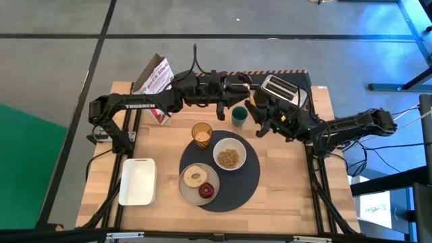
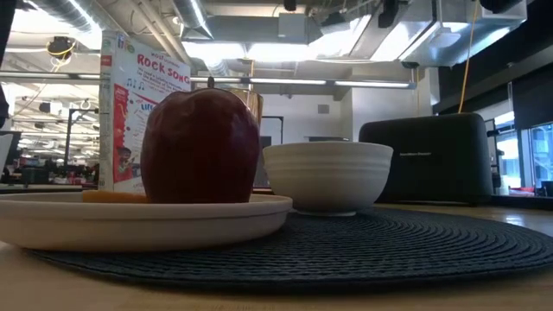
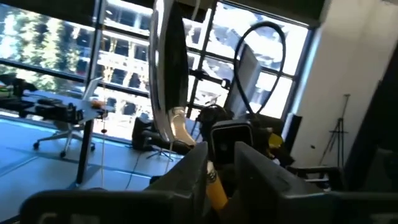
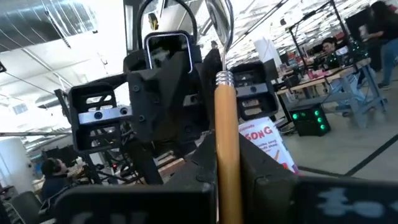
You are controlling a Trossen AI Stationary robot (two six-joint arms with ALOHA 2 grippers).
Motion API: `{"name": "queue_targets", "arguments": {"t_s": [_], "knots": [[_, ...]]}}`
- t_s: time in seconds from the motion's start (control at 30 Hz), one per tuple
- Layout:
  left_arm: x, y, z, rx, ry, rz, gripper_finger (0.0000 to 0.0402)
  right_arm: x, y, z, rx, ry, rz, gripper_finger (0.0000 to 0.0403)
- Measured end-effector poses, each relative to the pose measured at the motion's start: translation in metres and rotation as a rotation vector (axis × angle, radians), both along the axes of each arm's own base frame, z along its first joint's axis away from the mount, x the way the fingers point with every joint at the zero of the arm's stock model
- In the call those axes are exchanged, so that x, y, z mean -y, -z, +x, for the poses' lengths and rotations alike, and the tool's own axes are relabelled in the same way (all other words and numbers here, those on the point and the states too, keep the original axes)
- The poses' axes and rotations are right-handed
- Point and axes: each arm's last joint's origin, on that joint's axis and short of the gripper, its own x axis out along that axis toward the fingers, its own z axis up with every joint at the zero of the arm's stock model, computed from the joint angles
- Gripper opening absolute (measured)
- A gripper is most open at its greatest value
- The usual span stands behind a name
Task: Arrange a breakfast setting
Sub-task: Put the orange spoon onto the black table mat to the right of the white bowl
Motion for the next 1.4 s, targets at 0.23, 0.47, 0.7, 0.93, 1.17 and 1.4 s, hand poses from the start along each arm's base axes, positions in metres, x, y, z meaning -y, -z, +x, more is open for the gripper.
{"name": "queue_targets", "arguments": {"t_s": [0.23, 0.47, 0.7, 0.93, 1.17, 1.4], "knots": [[-0.01, -0.001, -0.002, 0.013, -0.075, -0.032, 0.0043, -0.001, -0.002, 0.0, -0.003, -0.002, -0.059, 0.0009], [-0.011, -0.003, -0.003, 0.039, -0.084, -0.022, 0.0075, 0.005, -0.007, -0.004, 0.018, 0.029, -0.112, 0.0009], [-0.024, -0.003, -0.007, 0.035, -0.038, -0.035, 0.013, 0.009, -0.007, -0.004, 0.015, 0.018, -0.119, 0.0009], [-0.024, 0.002, -0.004, 0.014, 0.079, -0.028, 0.0137, 0.014, -0.005, -0.003, 0.001, 0.006, -0.106, 0.0009], [-0.022, 0.014, 0.009, 0.029, 0.125, -0.071, 0.0132, 0.023, -0.001, -0.001, -0.029, -0.026, -0.084, 0.0009], [-0.025, 0.011, 0.008, 0.06, 0.118, -0.058, 0.0049, 0.022, 0.005, 0.001, -0.083, -0.049, -0.07, 0.0011]]}}
